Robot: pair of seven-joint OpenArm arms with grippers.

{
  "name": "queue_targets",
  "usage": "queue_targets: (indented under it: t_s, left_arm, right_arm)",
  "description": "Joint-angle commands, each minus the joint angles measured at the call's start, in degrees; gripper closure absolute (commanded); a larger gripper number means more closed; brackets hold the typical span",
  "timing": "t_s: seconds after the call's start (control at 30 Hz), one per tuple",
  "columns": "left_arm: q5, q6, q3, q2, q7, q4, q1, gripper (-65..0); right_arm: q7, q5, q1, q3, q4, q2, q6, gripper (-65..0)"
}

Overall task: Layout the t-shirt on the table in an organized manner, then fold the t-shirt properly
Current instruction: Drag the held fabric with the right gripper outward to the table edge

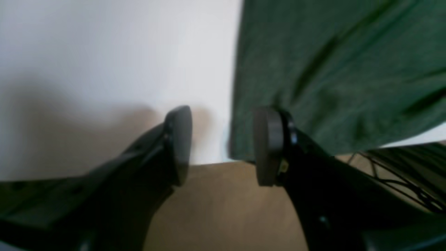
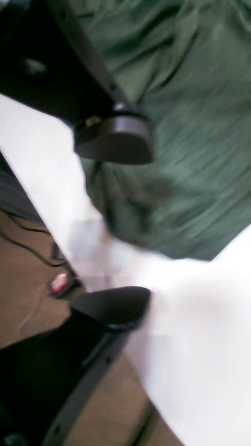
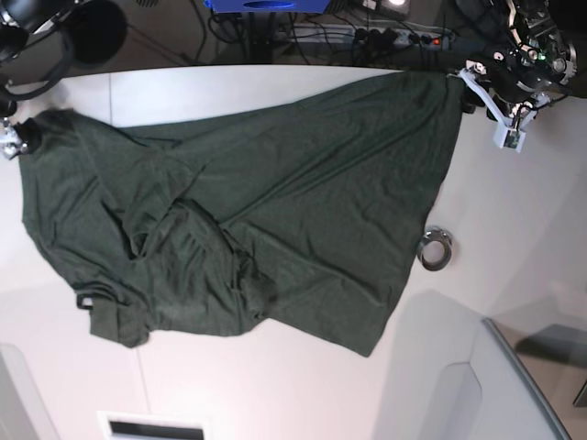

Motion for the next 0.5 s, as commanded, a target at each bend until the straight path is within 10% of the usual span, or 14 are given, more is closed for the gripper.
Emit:
queue_targets:
  t_s: [0.0, 0.23, 0.47]
  left_arm:
    - [0.08, 0.34, -0.43, -0.63, -1.03, 0.32, 0.49, -28.1]
    - [0.08, 0.34, -7.37, -0.27, -1.12, -2.32, 0.05, -28.1]
    - [0.08, 0.34, -7.81, -0.63, -1.20, -2.23, 0.05, -28.1]
  right_arm:
    - [0.33, 0.96, 0.40, 0.04, -0.40, 1.02, 0.31, -50.9]
    - [0.60, 0.96, 0.40, -0.31, -2.33, 0.75, 0.49, -48.6]
    - [3.50, 0.87, 1.10, -0.31, -6.02, 1.11, 0.49, -22.7]
